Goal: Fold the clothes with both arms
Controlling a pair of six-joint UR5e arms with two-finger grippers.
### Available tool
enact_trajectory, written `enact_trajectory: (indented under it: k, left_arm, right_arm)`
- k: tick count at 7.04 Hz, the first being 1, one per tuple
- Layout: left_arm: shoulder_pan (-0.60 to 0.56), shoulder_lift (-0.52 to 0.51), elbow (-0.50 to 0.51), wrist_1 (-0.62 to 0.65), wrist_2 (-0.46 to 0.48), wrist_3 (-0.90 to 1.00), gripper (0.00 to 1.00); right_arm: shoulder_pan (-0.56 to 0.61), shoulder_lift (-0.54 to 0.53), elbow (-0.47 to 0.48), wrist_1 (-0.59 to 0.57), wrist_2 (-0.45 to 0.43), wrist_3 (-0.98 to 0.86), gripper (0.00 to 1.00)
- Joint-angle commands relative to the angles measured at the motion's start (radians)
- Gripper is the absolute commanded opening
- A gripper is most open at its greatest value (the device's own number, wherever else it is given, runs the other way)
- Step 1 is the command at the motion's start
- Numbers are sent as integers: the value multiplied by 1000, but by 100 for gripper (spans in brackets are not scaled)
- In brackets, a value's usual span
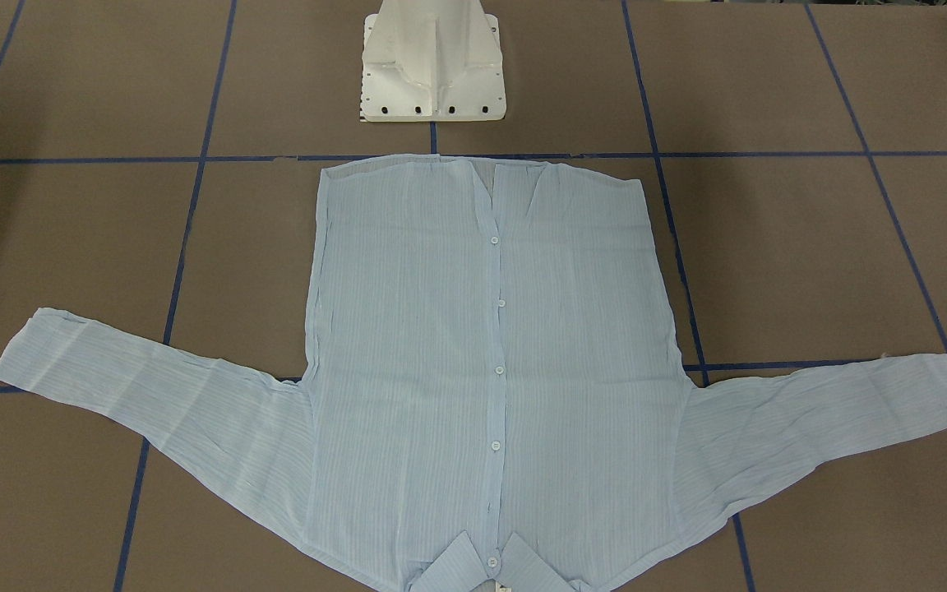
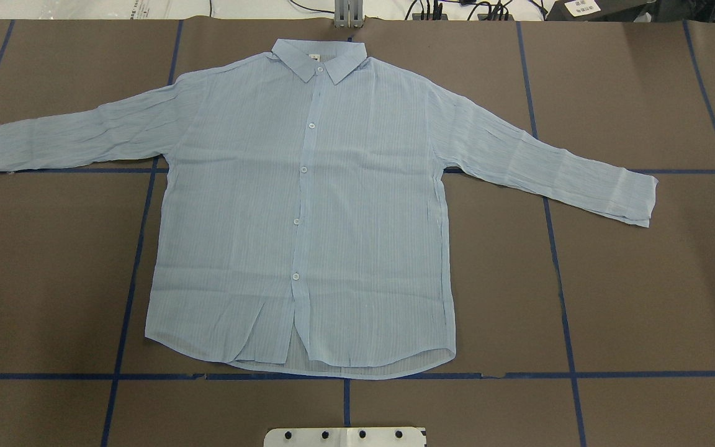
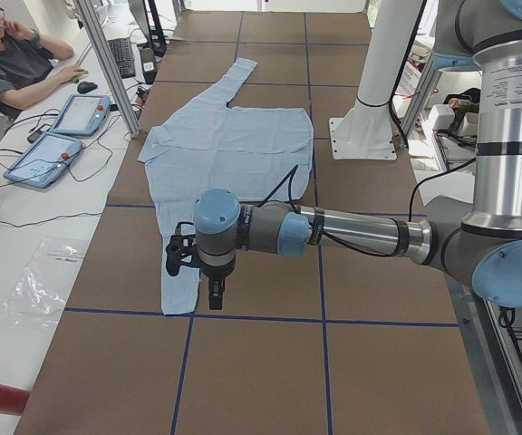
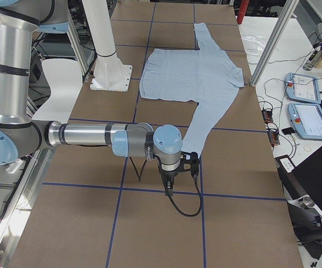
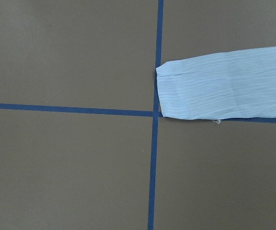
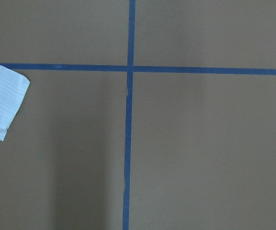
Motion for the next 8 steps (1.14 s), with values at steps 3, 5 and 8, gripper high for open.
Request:
enact_trajectory:
  k: [3, 5, 8]
  left_arm:
    - [0, -9, -14, 0, -8, -3, 100]
    - [0, -52, -28, -9, -10, -3, 100]
    - [14, -80, 96, -227, -138, -84, 100]
  right_arm:
    - [-1, -1, 0, 11, 4, 17, 100]
    - [-32, 39, -16, 66, 9, 14, 100]
    - [-182, 135, -144, 190, 111, 121, 100]
